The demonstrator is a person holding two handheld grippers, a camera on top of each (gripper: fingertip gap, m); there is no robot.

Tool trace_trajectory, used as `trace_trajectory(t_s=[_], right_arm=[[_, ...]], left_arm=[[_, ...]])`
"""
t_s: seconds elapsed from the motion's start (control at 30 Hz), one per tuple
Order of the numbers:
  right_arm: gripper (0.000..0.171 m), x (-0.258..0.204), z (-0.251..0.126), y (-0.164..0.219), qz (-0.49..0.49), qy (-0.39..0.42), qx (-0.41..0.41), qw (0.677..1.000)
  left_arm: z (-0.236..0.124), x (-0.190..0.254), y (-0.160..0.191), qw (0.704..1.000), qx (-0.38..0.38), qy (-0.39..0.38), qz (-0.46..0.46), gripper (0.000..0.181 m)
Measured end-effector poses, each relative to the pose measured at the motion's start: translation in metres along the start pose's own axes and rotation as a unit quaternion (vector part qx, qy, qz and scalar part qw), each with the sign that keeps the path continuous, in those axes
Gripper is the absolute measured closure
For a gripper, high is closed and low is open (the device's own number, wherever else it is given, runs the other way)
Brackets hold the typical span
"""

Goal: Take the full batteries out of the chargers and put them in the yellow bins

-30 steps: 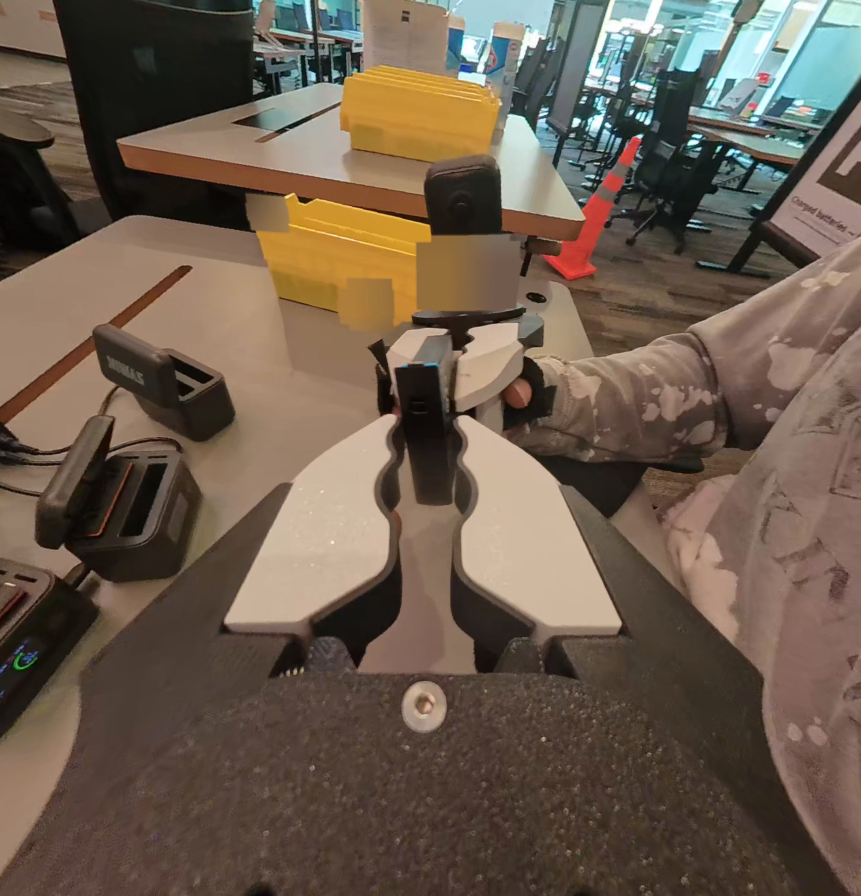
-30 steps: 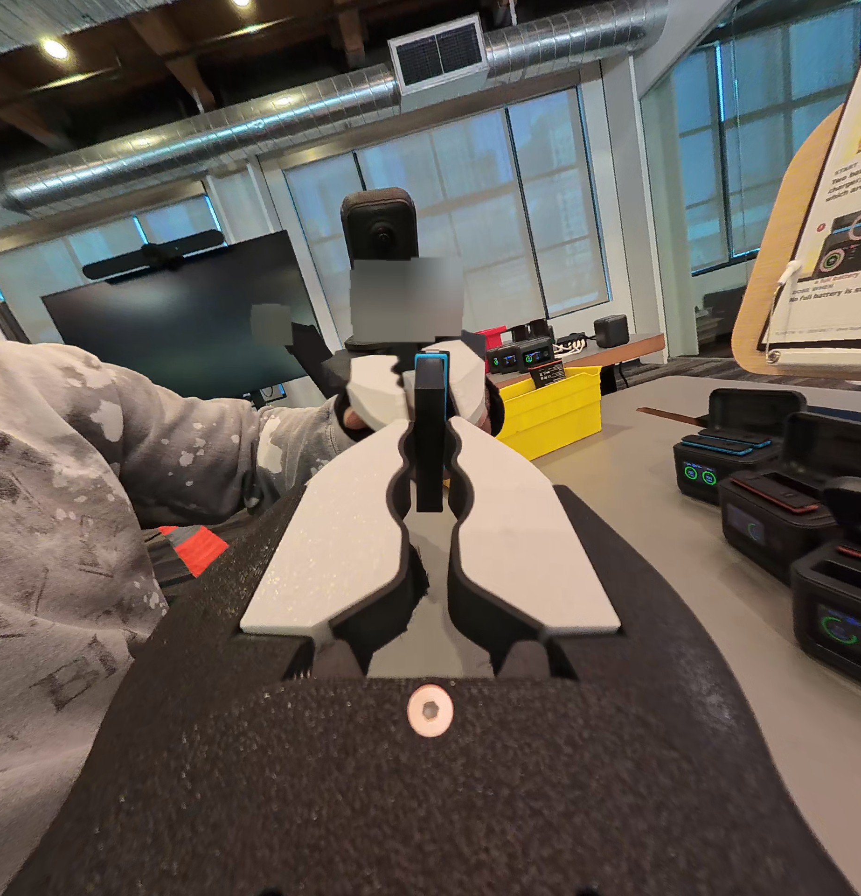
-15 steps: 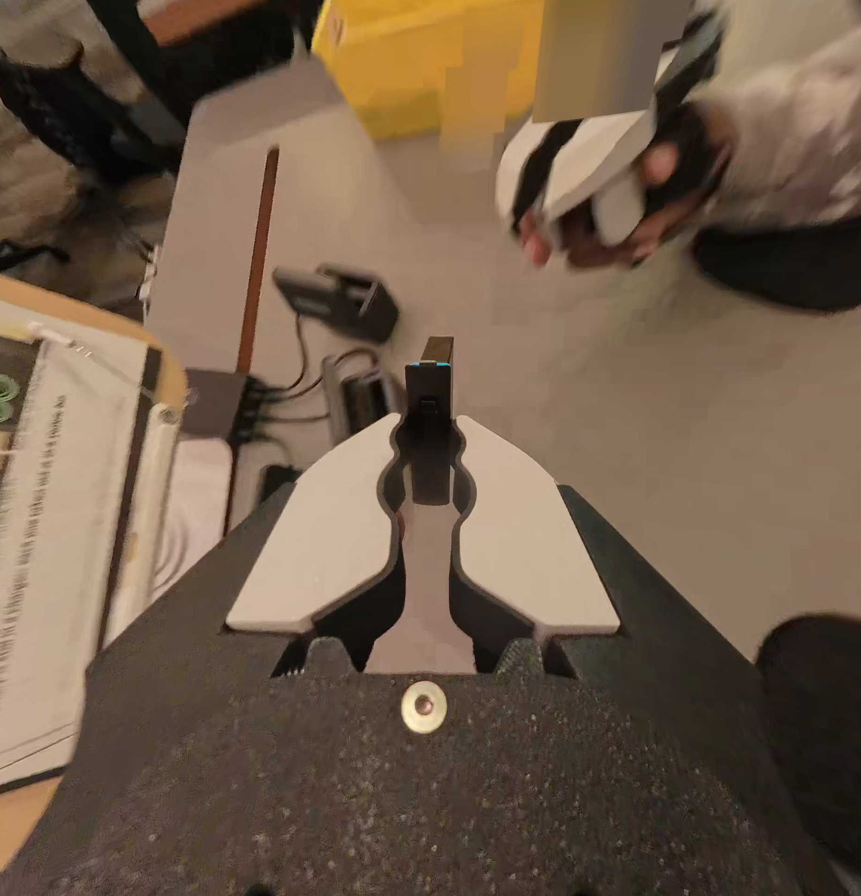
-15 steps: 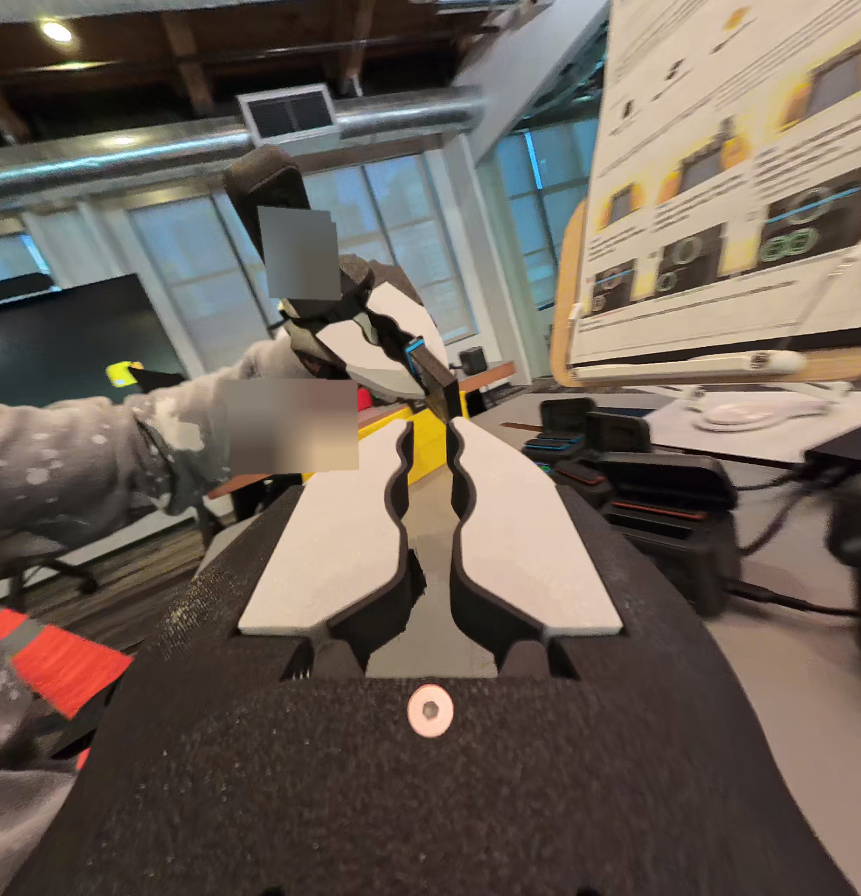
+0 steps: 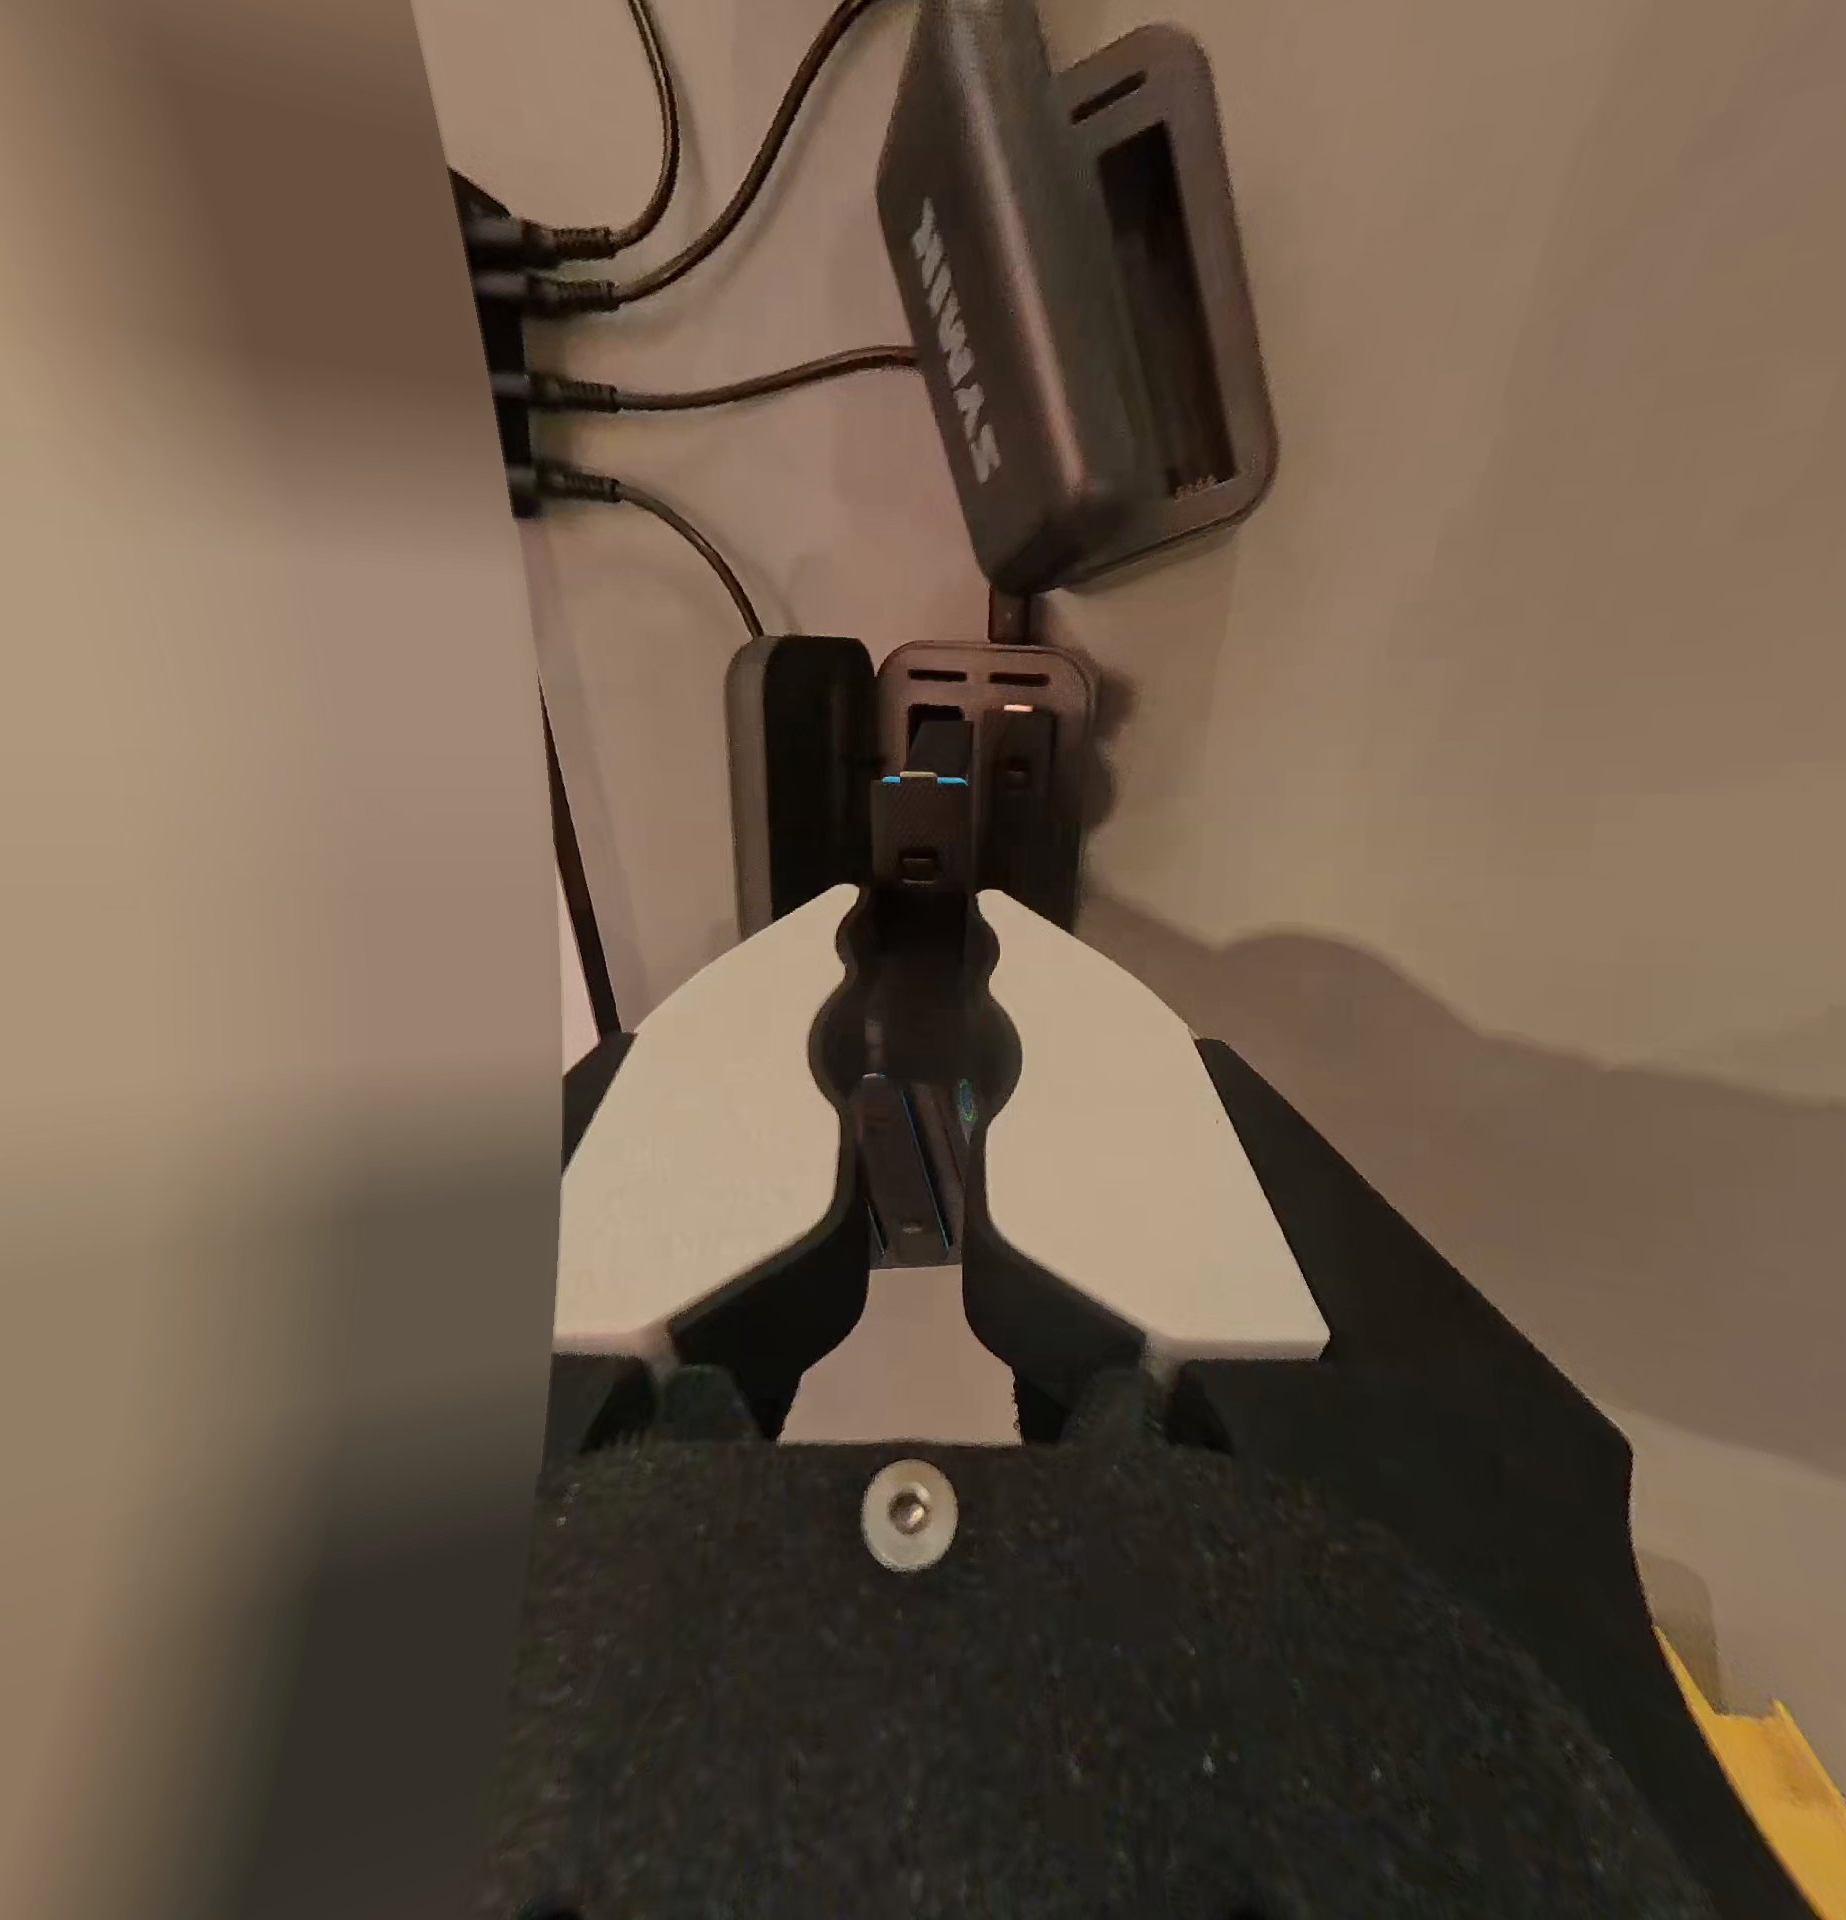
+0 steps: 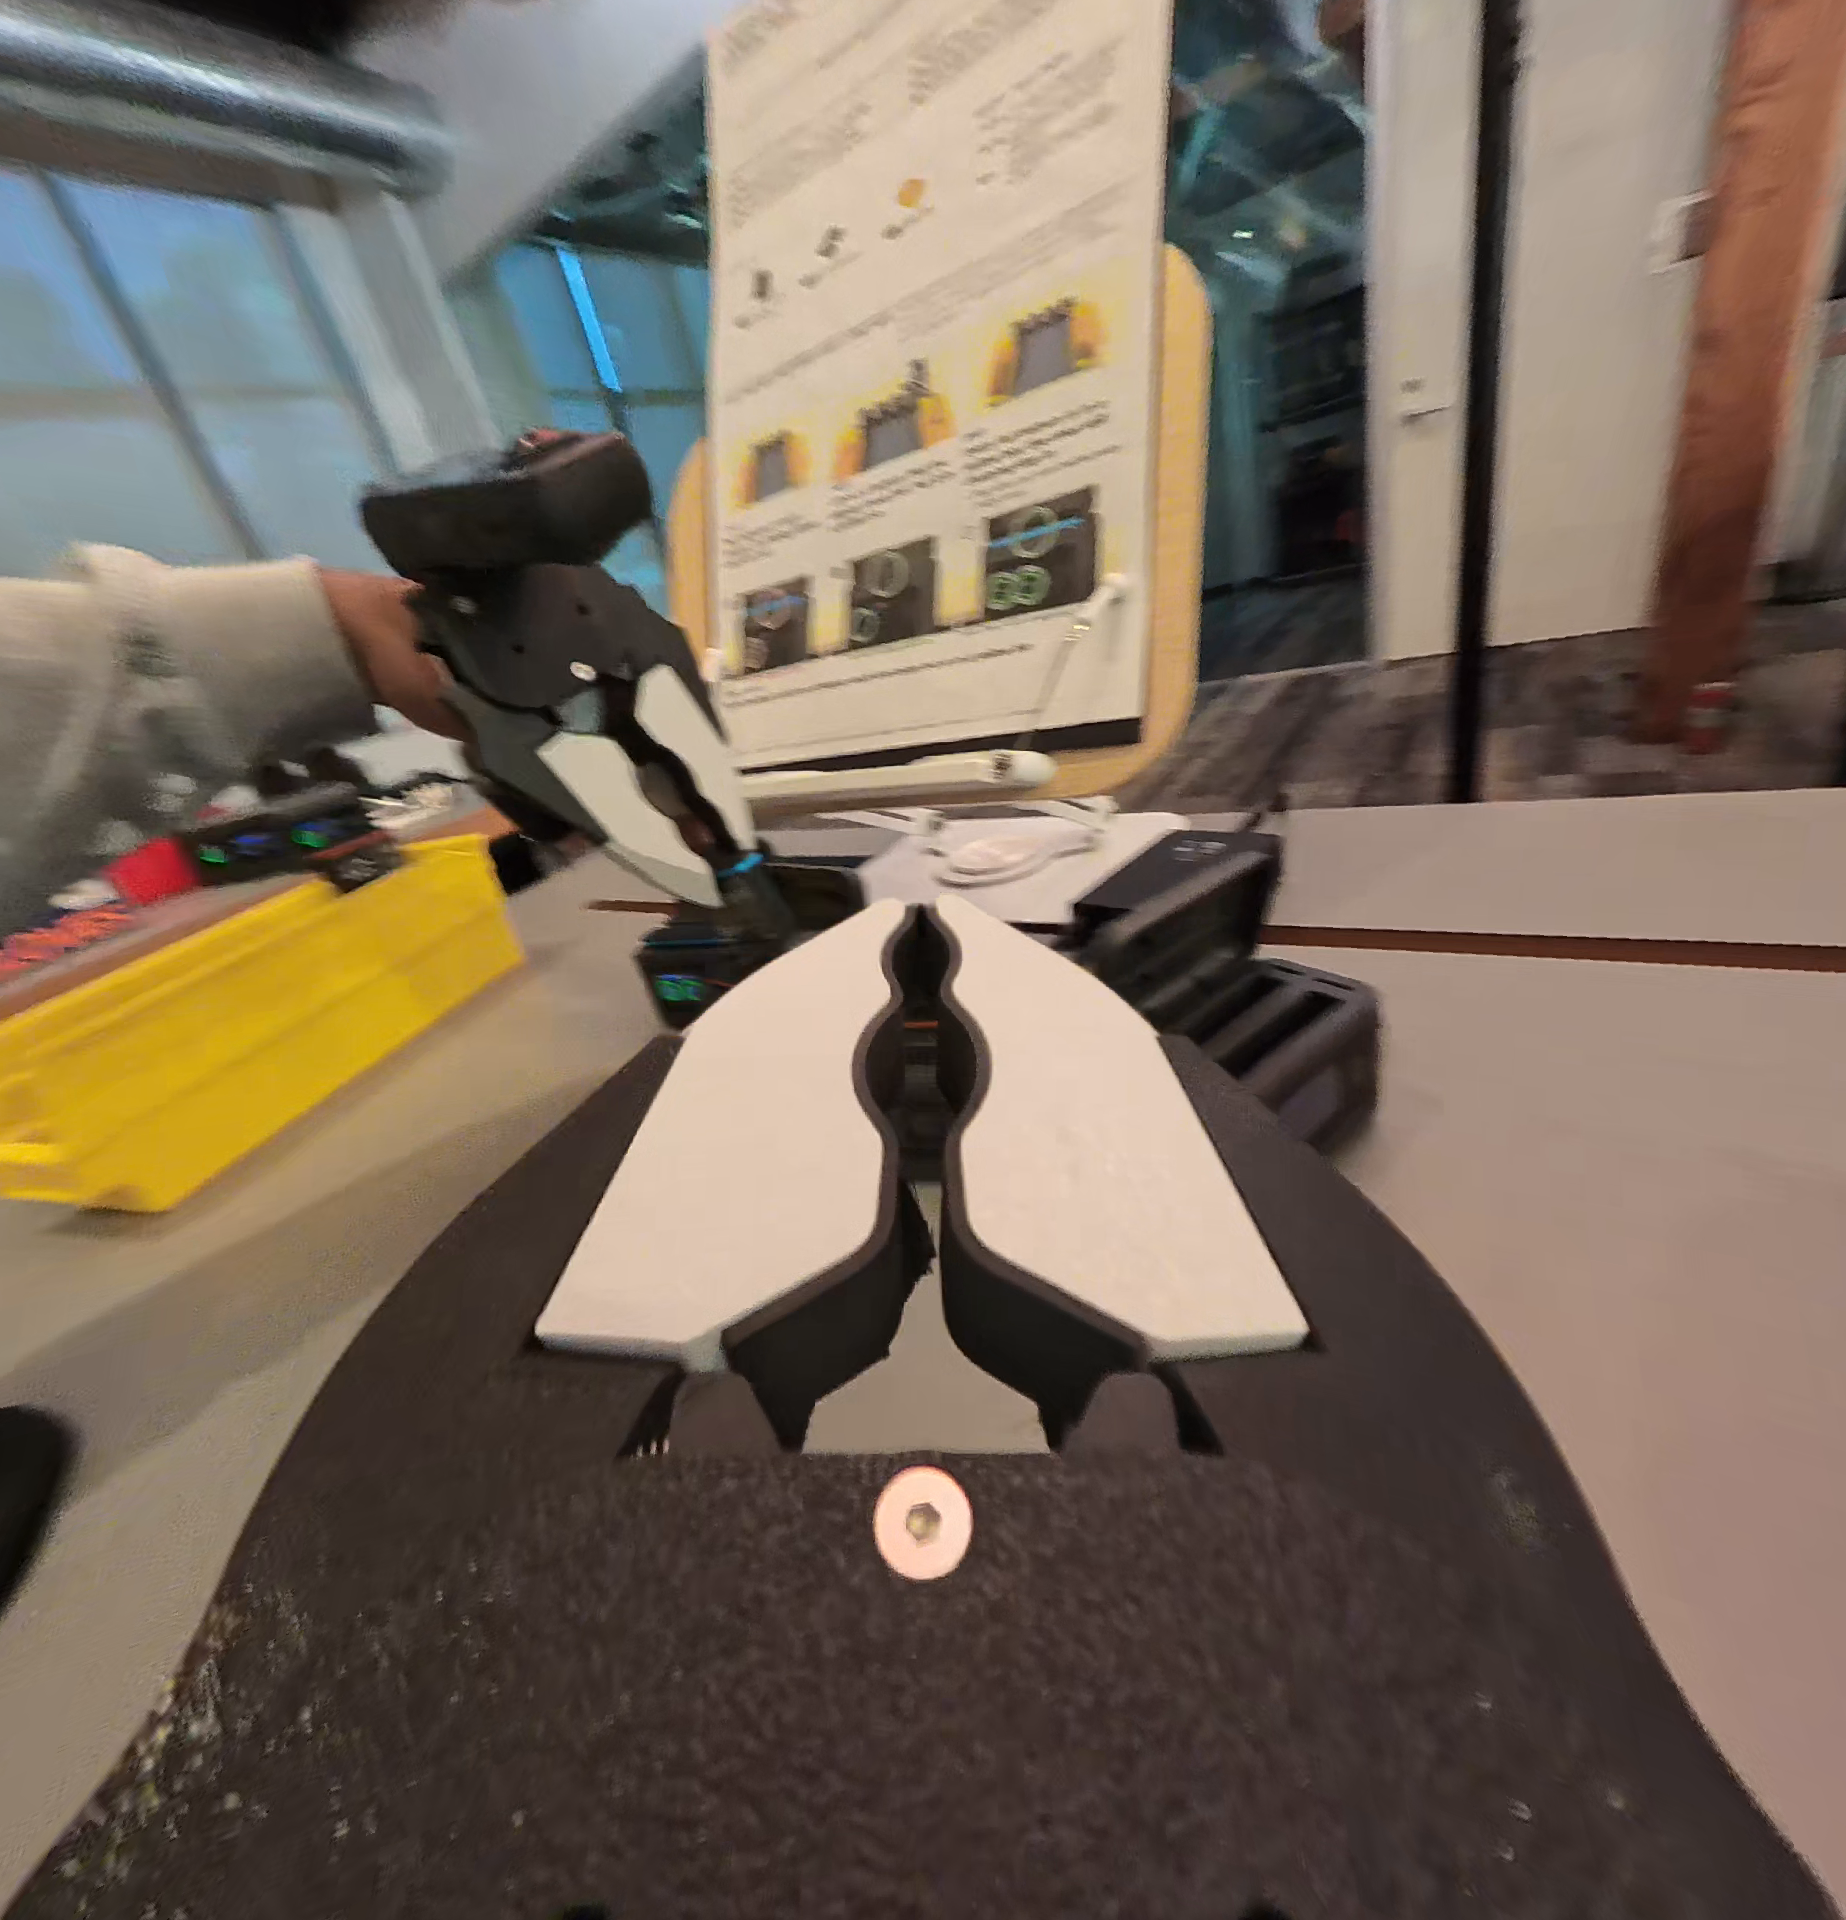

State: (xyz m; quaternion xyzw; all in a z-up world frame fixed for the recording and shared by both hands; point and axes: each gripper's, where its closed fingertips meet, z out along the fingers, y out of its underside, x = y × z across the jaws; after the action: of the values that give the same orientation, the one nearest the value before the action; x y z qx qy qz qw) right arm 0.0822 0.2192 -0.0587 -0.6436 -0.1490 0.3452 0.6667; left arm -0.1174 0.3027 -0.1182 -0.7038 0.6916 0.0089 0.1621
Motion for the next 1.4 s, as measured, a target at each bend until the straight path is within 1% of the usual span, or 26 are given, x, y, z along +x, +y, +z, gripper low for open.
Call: trace_trajectory(t_s=[0.2,0.33,0.5,0.77,0.97,1.2,1.4], right_arm=[[0.171,0.026,-0.002,0.005,-0.088,0.113,-0.031,0.989],[0.171,0.037,-0.001,0.013,-0.107,0.149,-0.057,0.981],[0.171,0.038,-0.001,0.014,-0.104,0.142,-0.059,0.983],[0.171,0.032,0.002,0.014,-0.096,0.107,-0.051,0.988],[0.171,0.030,0.003,0.015,-0.085,0.091,-0.047,0.991],[0.171,0.021,0.005,0.014,-0.098,0.065,-0.039,0.992],[0.171,0.019,0.005,0.015,-0.096,0.058,-0.042,0.993]], left_arm=[[0.008,-0.009,0.004,1.000,-0.016,0.023,-0.011,0.165],[0.012,-0.007,0.002,0.999,-0.034,0.043,-0.003,0.166],[0.020,-0.004,0.002,0.997,-0.053,0.056,-0.002,0.166],[0.033,-0.001,0.006,0.994,-0.084,0.065,0.003,0.165],[0.039,0.000,0.001,0.994,-0.079,0.072,-0.003,0.166],[0.040,-0.001,0.001,0.994,-0.078,0.076,-0.009,0.165],[0.037,-0.002,0.002,0.995,-0.076,0.064,0.004,0.164]])
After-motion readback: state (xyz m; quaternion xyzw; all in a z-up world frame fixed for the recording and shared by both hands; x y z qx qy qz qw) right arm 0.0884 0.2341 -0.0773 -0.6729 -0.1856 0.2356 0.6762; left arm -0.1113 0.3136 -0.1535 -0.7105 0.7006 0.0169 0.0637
